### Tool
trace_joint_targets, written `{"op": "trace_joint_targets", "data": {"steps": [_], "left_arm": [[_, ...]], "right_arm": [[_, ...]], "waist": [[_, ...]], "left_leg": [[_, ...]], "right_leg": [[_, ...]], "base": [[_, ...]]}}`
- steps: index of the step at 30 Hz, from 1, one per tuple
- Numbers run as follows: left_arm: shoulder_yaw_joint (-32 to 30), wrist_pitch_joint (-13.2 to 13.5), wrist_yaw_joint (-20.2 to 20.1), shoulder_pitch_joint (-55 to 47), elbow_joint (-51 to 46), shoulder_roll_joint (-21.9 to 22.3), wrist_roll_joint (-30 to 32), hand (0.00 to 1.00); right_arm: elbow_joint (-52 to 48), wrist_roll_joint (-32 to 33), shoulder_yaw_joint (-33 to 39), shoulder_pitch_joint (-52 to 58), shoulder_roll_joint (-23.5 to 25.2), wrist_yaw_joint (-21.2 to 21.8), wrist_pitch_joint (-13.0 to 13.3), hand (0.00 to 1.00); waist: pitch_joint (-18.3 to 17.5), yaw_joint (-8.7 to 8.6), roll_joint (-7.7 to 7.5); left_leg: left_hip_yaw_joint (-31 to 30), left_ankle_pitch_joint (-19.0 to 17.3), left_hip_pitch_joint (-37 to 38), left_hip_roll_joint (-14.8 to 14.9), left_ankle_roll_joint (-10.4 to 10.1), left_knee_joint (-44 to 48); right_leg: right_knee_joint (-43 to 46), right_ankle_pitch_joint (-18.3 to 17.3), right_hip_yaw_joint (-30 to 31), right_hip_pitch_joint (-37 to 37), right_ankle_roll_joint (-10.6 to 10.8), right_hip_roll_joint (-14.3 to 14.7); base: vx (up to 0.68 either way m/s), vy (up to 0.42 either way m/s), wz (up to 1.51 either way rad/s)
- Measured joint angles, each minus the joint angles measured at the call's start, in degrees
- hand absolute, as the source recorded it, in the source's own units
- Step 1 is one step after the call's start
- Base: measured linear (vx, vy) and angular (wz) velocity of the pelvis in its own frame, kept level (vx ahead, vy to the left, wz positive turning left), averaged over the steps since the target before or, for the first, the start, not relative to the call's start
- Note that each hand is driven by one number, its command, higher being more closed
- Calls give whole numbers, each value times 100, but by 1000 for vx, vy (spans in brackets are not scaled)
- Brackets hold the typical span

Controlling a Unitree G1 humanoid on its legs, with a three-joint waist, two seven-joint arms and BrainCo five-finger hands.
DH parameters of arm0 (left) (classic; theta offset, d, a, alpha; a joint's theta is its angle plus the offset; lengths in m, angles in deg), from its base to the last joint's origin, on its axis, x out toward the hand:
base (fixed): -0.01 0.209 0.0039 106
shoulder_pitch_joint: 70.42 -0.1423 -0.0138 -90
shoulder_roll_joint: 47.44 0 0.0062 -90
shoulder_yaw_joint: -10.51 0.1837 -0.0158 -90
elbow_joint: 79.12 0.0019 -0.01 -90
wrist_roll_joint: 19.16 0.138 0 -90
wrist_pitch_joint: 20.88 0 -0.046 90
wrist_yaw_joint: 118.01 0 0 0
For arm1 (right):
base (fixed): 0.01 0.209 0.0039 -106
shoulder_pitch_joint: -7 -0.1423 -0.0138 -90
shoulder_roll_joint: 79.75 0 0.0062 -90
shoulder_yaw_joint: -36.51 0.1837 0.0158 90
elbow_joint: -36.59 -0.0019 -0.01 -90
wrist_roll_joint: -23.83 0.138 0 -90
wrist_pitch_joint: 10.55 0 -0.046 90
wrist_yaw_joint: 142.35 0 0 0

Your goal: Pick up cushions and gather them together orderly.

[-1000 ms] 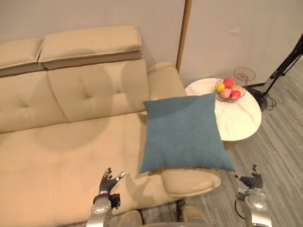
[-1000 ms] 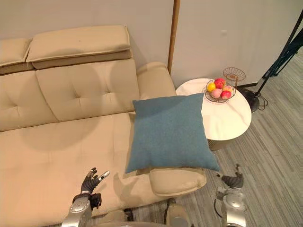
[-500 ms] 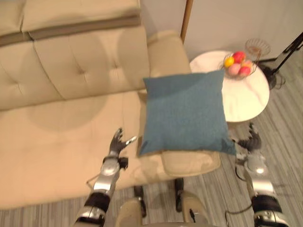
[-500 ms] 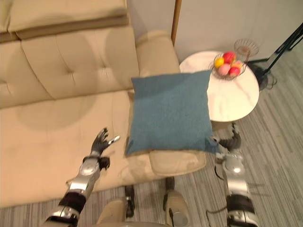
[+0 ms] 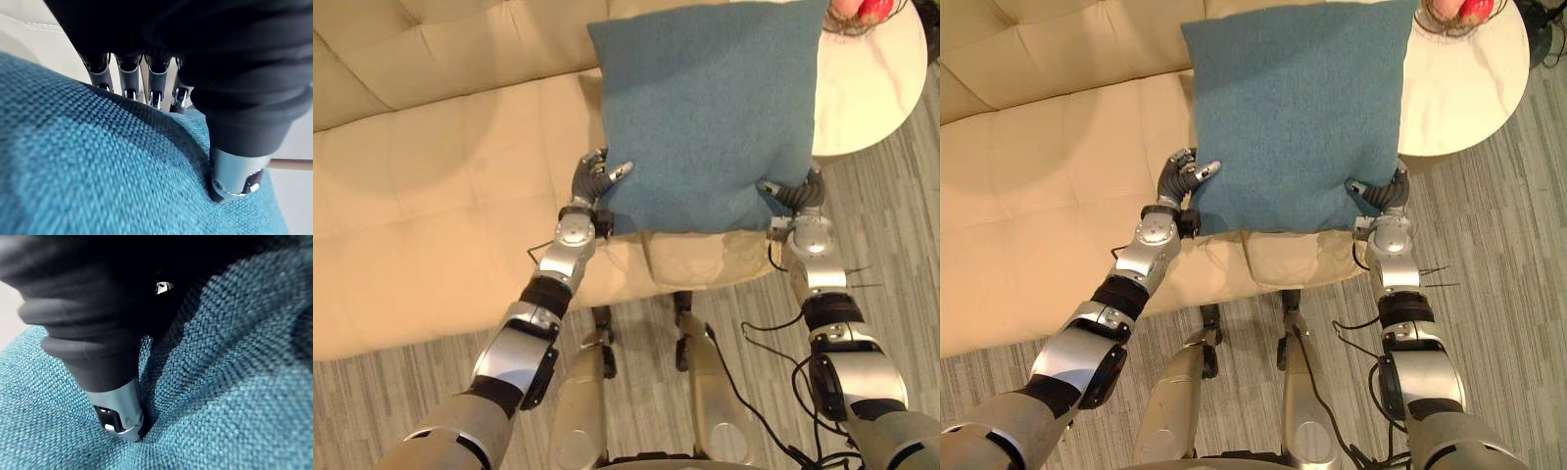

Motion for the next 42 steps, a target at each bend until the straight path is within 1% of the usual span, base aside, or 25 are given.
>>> {"op": "trace_joint_targets", "data": {"steps": [3,5,7,13,16,17,18,19,20,22,25,27,28,30,32,33,34,35,36,37,38,39,40,41,42], "left_arm": [[23,67,46,2,-218,-25,-113,100],[23,78,103,-15,-470,-27,-117,100],[22,88,120,-293,-927,-29,-116,100],[-38,199,227,-1876,-2537,-28,-109,100],[-128,188,227,-2972,-3235,84,-42,100],[-224,189,226,-3527,-3544,239,46,100],[-231,188,226,-3782,-3649,311,82,100],[-232,189,224,-4273,-3831,442,126,100],[-232,189,223,-4494,-3931,498,138,100],[-231,196,206,-5306,-4362,649,185,100],[-273,310,96,-5991,-4687,667,209,100],[-309,320,41,-6186,-4747,673,204,100],[-383,320,-19,-6266,-4761,677,203,100],[-489,318,-48,-6329,-4760,632,192,100],[-509,318,-57,-6326,-4761,635,194,100],[-537,320,-71,-6319,-4763,650,195,100],[-551,316,-78,-6270,-4749,634,197,100],[-550,314,-78,-6267,-4748,628,200,100],[-550,315,-78,-6269,-4749,630,201,100],[-550,315,-76,-6267,-4754,631,203,100],[-568,321,-55,-6260,-4798,638,202,100],[-594,321,-35,-6259,-4841,647,202,100],[-613,324,-17,-6232,-4908,660,203,100],[-606,318,-5,-6228,-4919,794,211,100],[-607,317,5,-6234,-4924,842,209,100]], "right_arm": [[-587,1,-101,219,-5,5,73,100],[-1142,16,-109,560,27,27,108,100],[-1602,68,-131,1005,192,33,111,100],[-3009,240,-273,2312,770,39,138,100],[-3754,225,-416,2973,1005,231,171,100],[-3936,221,-516,3246,1065,319,266,100],[-4013,220,-537,3396,1096,382,305,100],[-4152,215,-582,3678,1138,502,381,100],[-4231,213,-609,3796,1153,545,393,100],[-4310,209,-692,4173,1260,768,558,100],[-4313,205,-838,4507,1380,935,637,100],[-4312,208,-873,4651,1440,1025,659,100],[-4312,209,-939,4679,1438,1044,659,100],[-4311,196,-1068,4686,1442,1062,659,100],[-4310,159,-1074,4670,1438,1059,659,100],[-4307,154,-1073,4658,1440,1055,661,100],[-4285,112,-1071,4673,1475,1027,662,100],[-4250,72,-1069,4699,1498,994,662,100],[-4251,17,-1065,4717,1494,974,663,100],[-4251,-67,-1068,4708,1491,901,695,100],[-4252,-82,-1088,4647,1482,882,726,100],[-4254,-96,-1107,4603,1477,875,732,100],[-4290,-144,-1108,4555,1462,854,756,100],[-4277,-188,-1104,4536,1351,757,771,100],[-4256,-189,-1094,4536,1321,723,762,100]], "waist": [[0,23,1],[6,36,7],[8,32,8],[-7,42,21],[-35,35,42],[-205,47,46],[-342,51,68],[-598,95,124],[-674,105,149],[-958,199,214],[-1241,300,207],[-1298,367,203],[-1300,363,199],[-1297,371,183],[-1291,424,177],[-1290,441,208],[-1273,371,185],[-1267,342,145],[-1274,357,100],[-1283,370,75],[-1295,405,66],[-1308,430,62],[-1319,521,85],[-1314,506,335],[-1311,508,374]], "left_leg": [[12,79,114,13,-79,-162],[10,92,205,27,-84,-211],[9,91,473,27,-86,-306],[-92,69,1123,-10,-117,-612],[-170,92,1537,-66,-86,-798],[-191,99,1651,-75,-78,-847],[-206,100,1698,-83,-78,-899],[-273,101,1786,-106,-77,-977],[-311,101,1861,-116,-78,-997],[-358,100,2220,-127,-78,-1175],[-348,100,2408,-185,-77,-1256],[-304,100,2435,-225,-76,-1265],[-289,97,2419,-239,-71,-1234],[-277,-45,2130,-249,48,-790],[-255,-110,1780,-219,190,-297],[-252,-139,1698,-168,250,-240],[-416,-149,1616,-169,266,-54],[-591,-149,1615,-206,263,33],[-733,-147,1611,-250,251,92],[-986,-91,1542,-307,176,120],[-1223,74,1367,-329,76,91],[-1340,202,1254,-323,24,24],[-1572,471,1042,-278,-67,-190],[-1859,604,852,-112,-107,-483],[-1833,584,836,-31,-88,-703]], "right_leg": [[2,-5,5,4,-11,28],[-6,-14,-7,82,-22,45],[-13,-84,-27,308,-41,47],[-133,-245,-163,951,-12,30],[-228,-318,-311,1393,2,9],[-243,-383,-364,1516,32,6],[-264,-401,-379,1556,31,6],[-287,-436,-425,1655,40,-1],[-287,-463,-452,1736,62,-9],[-290,-575,-523,2051,112,-92],[-308,-605,-515,2212,154,-118],[-308,-595,-483,2222,164,-195],[-308,-564,-470,2217,179,-198],[-243,-514,-439,2134,190,-221],[-104,-452,-318,1967,322,-232],[212,-664,-205,1856,341,-220],[1741,-1459,-6,1552,196,-222],[2545,-1816,90,1600,296,-234],[3027,-2078,213,1762,431,-233],[3131,-2329,299,2059,429,-194],[2709,-2604,267,2320,255,-88],[2460,-2729,229,2366,177,-23],[2025,-2940,62,2379,43,84],[1965,-2803,-318,2232,-97,324],[1964,-2742,-484,2172,-176,365]], "base": [[31,-66,-5],[38,-50,-1],[67,-27,2],[78,-5,11],[91,24,21],[104,31,23],[127,29,22],[121,20,19],[151,31,29],[125,52,21],[43,45,5],[-39,66,-5],[-75,59,-4],[-112,41,-3],[-163,38,-5],[-179,-11,22],[-130,-39,53],[-131,-91,78],[-144,-164,90],[-223,-242,101],[-232,-229,93],[-272,-245,85],[-389,-303,99],[-329,-255,105],[-409,-270,131]]}}
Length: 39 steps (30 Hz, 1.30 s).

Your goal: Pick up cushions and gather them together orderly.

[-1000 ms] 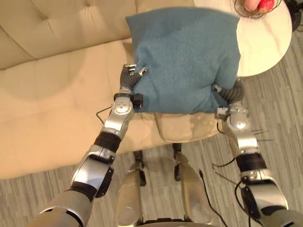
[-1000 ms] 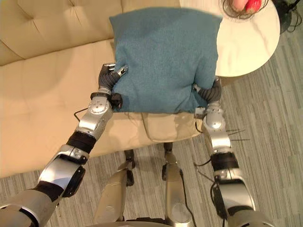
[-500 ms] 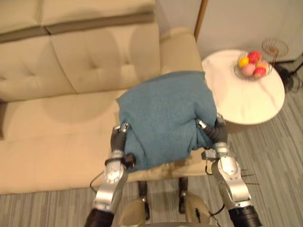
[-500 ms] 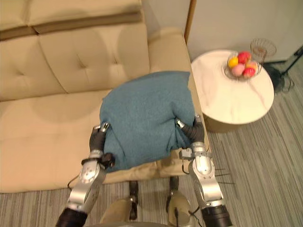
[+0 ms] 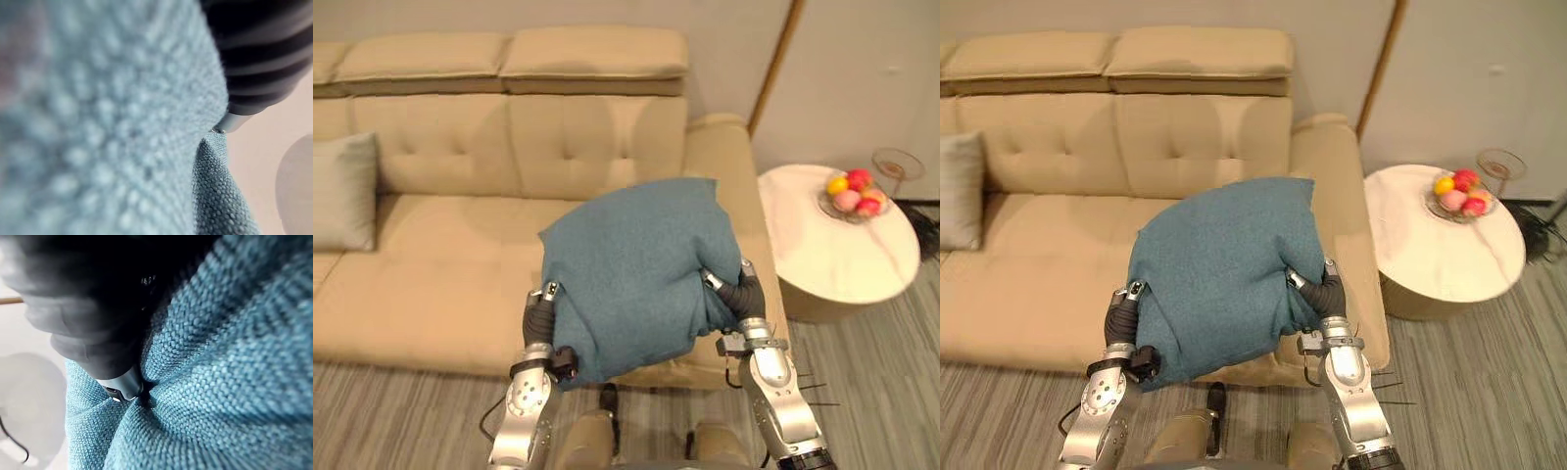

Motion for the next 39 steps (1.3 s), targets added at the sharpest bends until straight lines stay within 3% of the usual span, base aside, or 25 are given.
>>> {"op": "trace_joint_targets", "data": {"steps": [1,2,6,8,10,12,16,18,22,24,25,27,29,30,32,33,34,35,36,38,39], "left_arm": [[11,-17,17,7,-4,82,-7,100],[73,-20,17,50,-5,125,-18,100],[306,-30,-18,48,-6,154,-41,100],[370,-27,-42,99,-2,188,-62,100],[457,-16,-65,125,21,247,-84,100],[464,-15,-66,155,231,209,-108,100],[464,-15,-75,127,348,107,-106,100],[464,-15,-82,117,346,97,-106,100],[458,-35,-166,8,341,44,-101,100],[453,-47,-178,-80,331,23,-100,100],[438,-83,-177,-117,331,16,-97,100],[431,-123,-176,-203,327,-2,-95,100],[373,-128,-176,-204,326,-2,-94,100],[359,-130,-176,-194,325,-3,-93,100],[356,-132,-177,-184,320,-2,-69,100],[362,-142,-178,-186,332,7,-38,100],[376,-159,-193,-151,370,60,18,100],[384,-167,-208,-133,407,137,27,100],[405,-165,-268,-77,416,151,62,100],[443,-166,-303,112,542,188,78,100],[449,-168,-311,117,563,237,76,100]], "right_arm": [[50,-11,64,-3,-39,-69,-26,100],[285,-70,238,-137,-33,-94,-40,100],[500,-101,422,-172,-21,-205,-166,100],[495,-111,540,-169,19,-206,-165,100],[496,-189,670,-169,80,-225,-172,100],[496,-277,689,-121,184,-235,-182,100],[495,-319,667,-56,241,-193,-190,100],[496,-319,667,-54,253,-185,-190,100],[496,-321,667,80,321,-167,-194,100],[565,-323,667,141,345,-73,-196,100],[709,-323,666,139,368,-55,-199,100],[953,-322,661,148,446,-48,-221,100],[954,-322,629,130,477,-46,-236,100],[953,-322,629,115,476,-42,-237,100],[949,-322,629,127,458,-42,-238,100],[939,-321,633,178,451,-43,-240,100],[882,-319,667,300,416,-45,-242,100],[881,-319,703,318,370,-44,-253,100],[864,-317,778,328,361,-37,-261,100],[858,-317,890,342,297,-32,-281,100],[722,-316,900,415,271,-45,-323,100]], "waist": [[15,-14,22],[76,-29,-80],[72,-158,-75],[47,-248,-36],[2,-289,29],[-25,-158,-67],[-53,-141,-99],[-67,-141,-116],[-121,-180,-240],[-152,-252,-298],[-145,-319,-310],[-151,-387,-319],[-163,-376,-337],[-163,-388,-336],[-184,-467,-366],[-204,-489,-400],[-252,-526,-374],[-296,-514,-221],[-353,-535,-135],[-349,-571,-110],[-341,-577,-104]], "left_leg": [[437,-468,-37,180,396,-347],[1234,-580,-264,234,329,3],[2251,-604,2,199,349,1224],[2635,-700,589,206,265,1055],[2700,-750,1017,201,175,214],[2720,-784,1040,200,215,395],[2677,-1165,934,188,367,951],[2665,-1318,883,152,410,1075],[2633,-1744,848,-151,583,1425],[2550,-1925,923,-373,744,1487],[2455,-1968,1081,-452,812,1447],[2352,-2076,1377,-434,913,1407],[2344,-2194,1525,-413,914,1358],[2342,-2235,1628,-401,901,1277],[2310,-2280,1890,-408,699,1145],[2252,-2364,2043,-437,559,1135],[2097,-2488,2184,-423,361,1172],[2053,-2515,2181,-287,310,1210],[2031,-2473,2105,-165,99,1452],[2089,-2243,1833,-9,-275,2404],[2214,-1896,1618,207,-365,3323]], "right_leg": [[-162,172,-328,-44,-163,-35],[-343,357,-688,-104,-317,-227],[-832,742,-1277,-39,-370,-520],[-1193,947,-1483,-22,-307,-527],[-1437,1111,-1669,16,-161,-441],[-1495,1246,-1665,98,-149,-454],[-1522,1294,-1695,278,-23,-562],[-1462,1213,-1687,243,55,-627],[-539,776,-1597,-7,327,-1140],[589,822,-1237,-441,157,-1451],[1337,1034,-939,-732,-111,-1533],[1518,726,-784,-863,95,-1430],[1070,636,-823,-1089,123,-1253],[579,664,-854,-1268,149,-1073],[-683,1140,-1020,-1341,102,-723],[-991,1575,-1115,-1229,-16,-608],[-1240,2195,-940,-1004,-457,-471],[-1190,2184,-1040,-977,-451,-389],[-1101,1998,-1158,-931,-520,-355],[-1174,1828,-1275,-611,-562,-313],[-1375,1754,-1256,-219,-567,-228]], "base": [[-336,-179,144],[-336,-179,133],[-232,-92,103],[-221,-15,89],[-105,32,54],[-41,86,12],[-39,142,3],[-37,164,1],[48,173,9],[167,166,26],[235,152,35],[257,73,26],[229,15,3],[319,-33,13],[398,-55,21],[403,-81,31],[427,-89,26],[615,-121,24],[487,-101,17],[439,-104,21],[476,-83,-7]]}}
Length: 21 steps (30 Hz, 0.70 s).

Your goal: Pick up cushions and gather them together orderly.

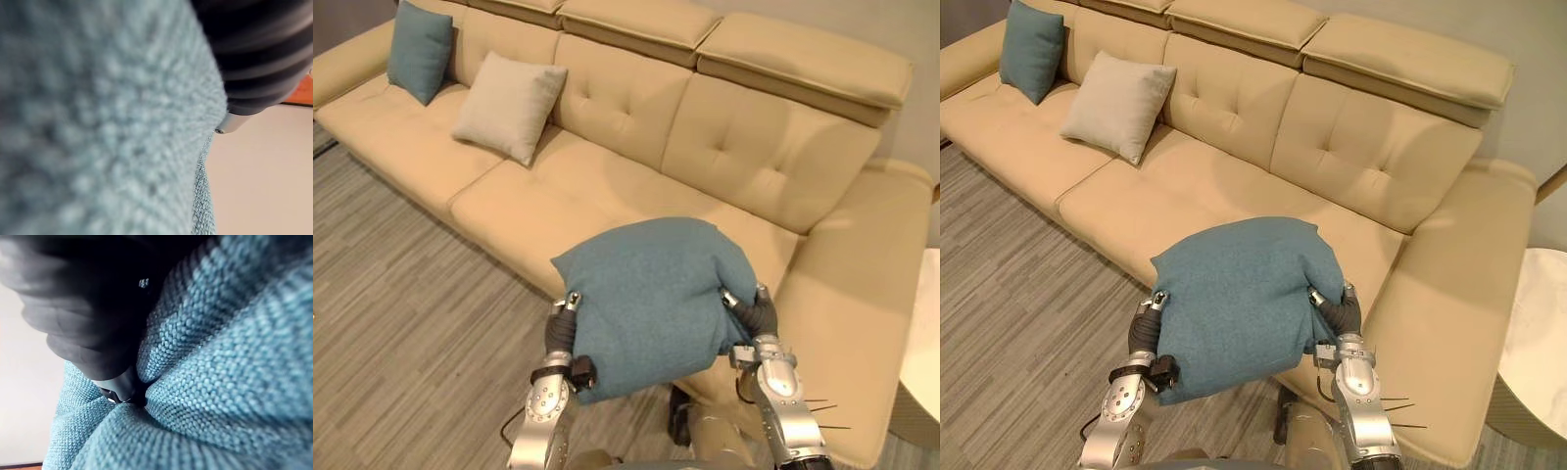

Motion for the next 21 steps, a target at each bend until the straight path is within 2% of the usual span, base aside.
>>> {"op": "trace_joint_targets", "data": {"steps": [1,2,3,4,6,8,9,10,11,12,14,16,17,21], "left_arm": [[10,8,-22,-58,1,21,-3,100],[12,8,-43,-76,2,37,-4,100],[10,19,-76,-76,-1,39,-5,100],[5,48,-97,-58,-8,40,-4,100],[1,48,-97,-45,-9,43,1,100],[-2,39,-95,-47,-9,43,56,100],[-3,29,-94,-50,-8,41,65,100],[-5,25,-90,-52,-6,36,122,100],[-3,19,-84,-72,-4,56,168,100],[-2,14,-79,-97,0,116,173,100],[-62,-12,-58,-47,120,-66,175,100],[-62,-18,-50,-47,121,-170,177,100],[-63,-24,-34,-64,122,-170,193,100],[-174,-24,63,-39,121,-245,427,100]], "right_arm": [[-299,2,-2,136,5,-12,-5,100],[-430,1,3,181,7,-12,1,100],[-617,0,12,201,15,-13,22,100],[-761,-3,19,185,18,-13,47,100],[-778,-5,20,140,38,-16,61,100],[-679,-5,35,145,43,-18,58,100],[-588,-4,42,146,44,-18,56,100],[-436,-5,42,144,43,-20,47,100],[-371,-5,42,148,26,-20,31,100],[-358,-6,43,141,-48,-19,27,100],[-219,-14,-12,151,195,-20,-52,100],[-220,-82,-38,140,216,-21,-55,100],[-218,-148,-75,130,214,-21,-65,100],[-172,-294,-235,-116,192,-41,-69,100]], "waist": [[-7,72,11],[-18,94,30],[-31,121,32],[-33,132,33],[-28,192,25],[-19,255,12],[-20,252,14],[-36,253,55],[-78,253,178],[-88,239,400],[-111,147,-13],[-118,118,-162],[-121,126,-172],[-112,121,-150]], "left_leg": [[200,65,-188,272,75,788],[324,-16,-271,392,205,1042],[504,-174,-485,533,467,1211],[554,-318,-738,603,701,1072],[398,-380,-944,585,775,577],[-219,-357,-1072,392,627,-421],[-506,-256,-1058,328,464,-864],[-784,-12,-934,310,281,-1569],[-935,475,-815,370,269,-2096],[-1021,1048,-759,528,-9,-2288],[-525,783,-581,231,153,-2267],[-177,737,-484,26,291,-2327],[29,665,-422,-39,394,-2278],[429,524,-490,-53,445,-2177]], "right_leg": [[-231,-121,148,400,42,94],[-331,-140,208,553,39,135],[-466,-154,347,706,43,157],[-563,-181,536,782,69,154],[-584,-213,824,802,88,110],[-567,-217,1209,888,326,-18],[-566,-222,1367,920,396,-58],[-548,-239,1604,944,567,-81],[-549,-260,1766,938,729,-20],[-603,-255,1937,943,849,125],[-804,-158,2195,960,1160,-285],[-914,-72,2404,938,1293,-547],[-971,-47,2512,936,1326,-646],[-950,46,2816,578,1435,-703]], "base": [[396,-55,-25],[320,10,-46],[265,39,-55],[304,63,-61],[168,117,-76],[147,195,-93],[197,356,-99],[159,339,-106],[186,459,-117],[111,409,-108],[96,381,-94],[59,254,-67],[44,251,-62],[-2,102,-59]]}}
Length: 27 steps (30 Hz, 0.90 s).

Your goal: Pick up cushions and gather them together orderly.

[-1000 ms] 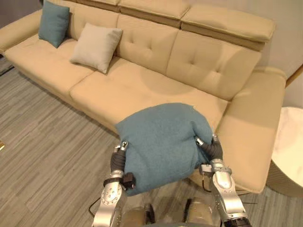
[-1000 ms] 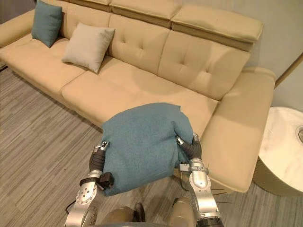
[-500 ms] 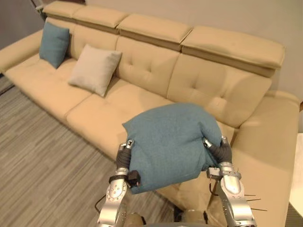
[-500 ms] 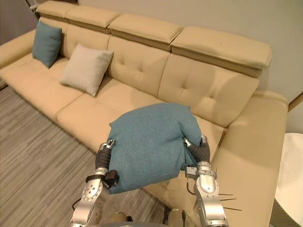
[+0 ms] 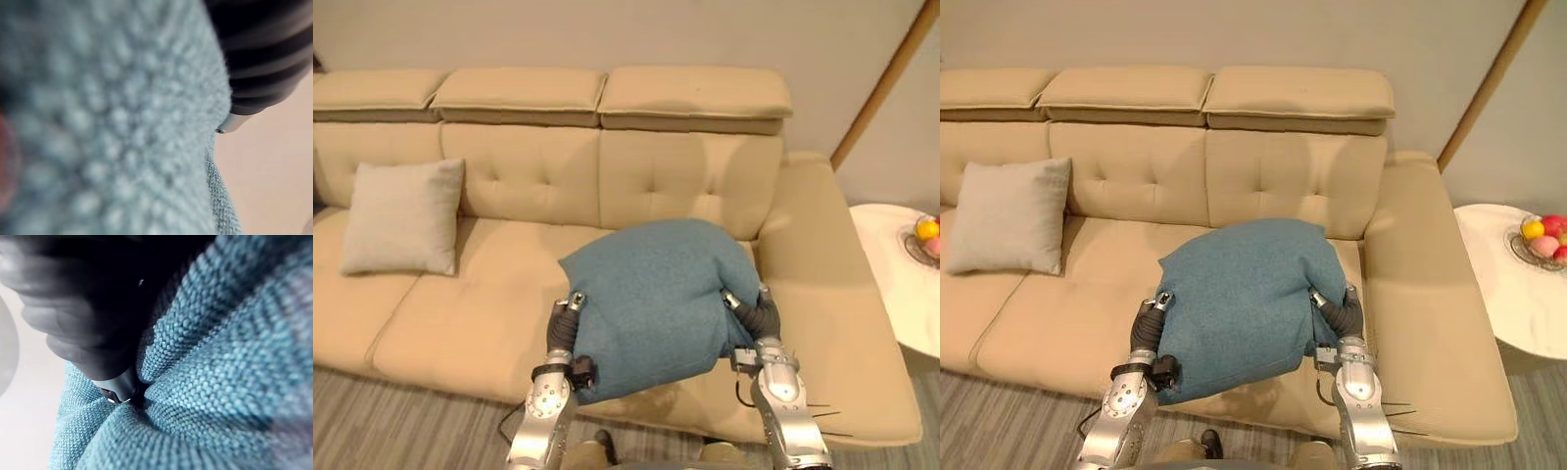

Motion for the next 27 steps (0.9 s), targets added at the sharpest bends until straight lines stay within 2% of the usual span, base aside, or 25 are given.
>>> {"op": "trace_joint_targets", "data": {"steps": [1,2,5,8,11,14,16,18,22,23,24,25,27], "left_arm": [[-133,0,39,30,0,2,39,100],[-145,0,48,35,0,1,48,100],[-284,-2,132,240,12,-20,98,100],[-332,-2,238,663,194,-7,201,100],[-358,-1,460,1618,612,-132,273,100],[-389,-22,782,3130,1177,-640,307,100],[-381,-31,1026,4347,1532,-1023,307,100],[-370,-30,1155,5170,1824,-1275,307,100],[-300,-19,1498,7545,2866,-1835,294,100],[-298,-15,1519,7973,3068,-1906,293,0],[-296,-9,1531,8286,3188,-1938,293,0],[-295,26,1602,8789,3329,-1979,294,0],[-268,95,1636,9332,3579,-2092,298,0]], "right_arm": [[150,-117,-96,-290,-9,-32,0,100],[165,-124,-105,-316,-9,-36,0,100],[234,-250,-228,-659,-2,-233,-5,100],[359,-351,-225,-957,-16,-421,-6,100],[495,-409,-201,-1600,-78,-756,-6,100],[1090,-561,-61,-3040,-211,-1098,-51,100],[1344,-601,113,-4060,-279,-1375,-156,100],[1490,-640,279,-4757,-294,-1571,-176,100],[2139,-855,742,-6814,-448,-2236,-176,100],[2327,-861,852,-7187,-460,-2378,-177,100],[2401,-864,900,-7414,-474,-2490,-177,100],[2411,-932,976,-7712,-565,-2665,-177,0],[2502,-1040,1031,-8107,-686,-2857,-177,0]], "waist": [[3,4,1],[3,3,0],[18,4,10],[268,-24,61],[497,-16,74],[780,-1,59],[1111,15,45],[1217,16,42],[1463,8,26],[1469,-24,23],[1472,-39,30],[1515,-40,21],[1598,-51,26]], "left_leg": [[172,-10,-175,66,-11,30],[186,-11,-196,72,-13,33],[314,30,-652,228,-56,95],[294,109,-807,313,-82,71],[256,337,-1208,256,-31,-95],[234,728,-1707,151,22,-383],[164,972,-1871,129,21,-569],[103,1173,-2007,110,9,-773],[61,1769,-2195,8,37,-1466],[45,1854,-2227,-10,36,-1583],[31,1916,-2256,-22,47,-1669],[11,2015,-2265,-38,38,-1832],[-16,2127,-2272,-60,54,-2022]], "right_leg": [[-14,107,144,-282,-66,89],[-15,117,150,-309,-71,96],[-215,464,40,-758,-144,213],[-323,663,-352,-875,-241,274],[-446,892,-551,-1249,-319,232],[-665,1241,-655,-1747,-347,167],[-740,1378,-735,-1908,-369,178],[-743,1435,-812,-2092,-393,197],[-896,1674,-881,-2469,-438,208],[-940,1715,-901,-2525,-434,208],[-940,1720,-921,-2582,-436,208],[-944,1722,-944,-2644,-436,214],[-959,1738,-971,-2709,-440,221]], "base": [[-31,33,-66],[-28,2,-63],[-15,-37,-34],[-28,-45,-6],[-107,-41,9],[-176,-24,13],[-172,-27,17],[-168,-39,19],[-109,-26,11],[-97,-14,11],[-62,-4,10],[-62,0,9],[-40,6,7]]}}
